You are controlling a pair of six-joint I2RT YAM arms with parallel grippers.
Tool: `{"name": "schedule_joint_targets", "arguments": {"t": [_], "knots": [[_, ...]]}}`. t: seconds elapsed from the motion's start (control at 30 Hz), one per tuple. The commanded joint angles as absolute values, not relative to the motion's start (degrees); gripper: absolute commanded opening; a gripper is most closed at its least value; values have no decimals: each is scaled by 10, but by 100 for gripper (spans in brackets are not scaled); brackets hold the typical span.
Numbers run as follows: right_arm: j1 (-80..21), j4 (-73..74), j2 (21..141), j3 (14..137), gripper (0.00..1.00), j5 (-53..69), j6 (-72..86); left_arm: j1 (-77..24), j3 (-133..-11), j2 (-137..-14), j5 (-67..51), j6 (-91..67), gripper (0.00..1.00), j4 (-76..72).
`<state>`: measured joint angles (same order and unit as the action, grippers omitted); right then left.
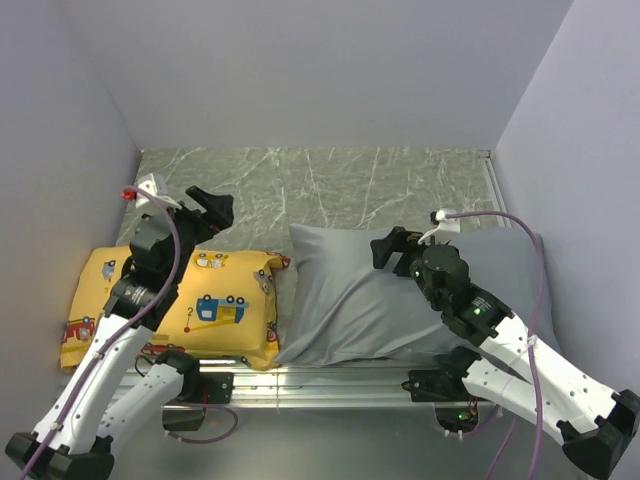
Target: Remove the pillowcase from the pillow
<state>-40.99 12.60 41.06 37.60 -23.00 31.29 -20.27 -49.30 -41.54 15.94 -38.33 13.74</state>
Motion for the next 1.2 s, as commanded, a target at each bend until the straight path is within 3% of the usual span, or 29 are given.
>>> {"name": "schedule_joint_targets", "arguments": {"t": [0.0,0.27,0.6,0.8,1.0,1.07,1.1,1.17], "knots": [[-413,123,404,387,100,-250,316,-201,-514,-428,140,-374,99,127],[-411,141,396,387,100,-258,315,-224,-519,-486,61,-353,99,130],[-412,163,381,372,100,-265,329,-509,-544,-615,178,-354,99,109],[-410,181,373,367,100,-274,332,-581,-538,-671,134,-359,99,59],[-412,183,374,371,100,-280,326,-590,-534,-736,127,-374,99,35],[-412,177,381,379,100,-279,319,-582,-551,-773,142,-382,84,40],[-411,176,393,385,100,-281,311,-563,-562,-788,142,-389,59,46],[-411,166,410,400,100,-283,303,-534,-606,-843,129,-399,35,61]]}}
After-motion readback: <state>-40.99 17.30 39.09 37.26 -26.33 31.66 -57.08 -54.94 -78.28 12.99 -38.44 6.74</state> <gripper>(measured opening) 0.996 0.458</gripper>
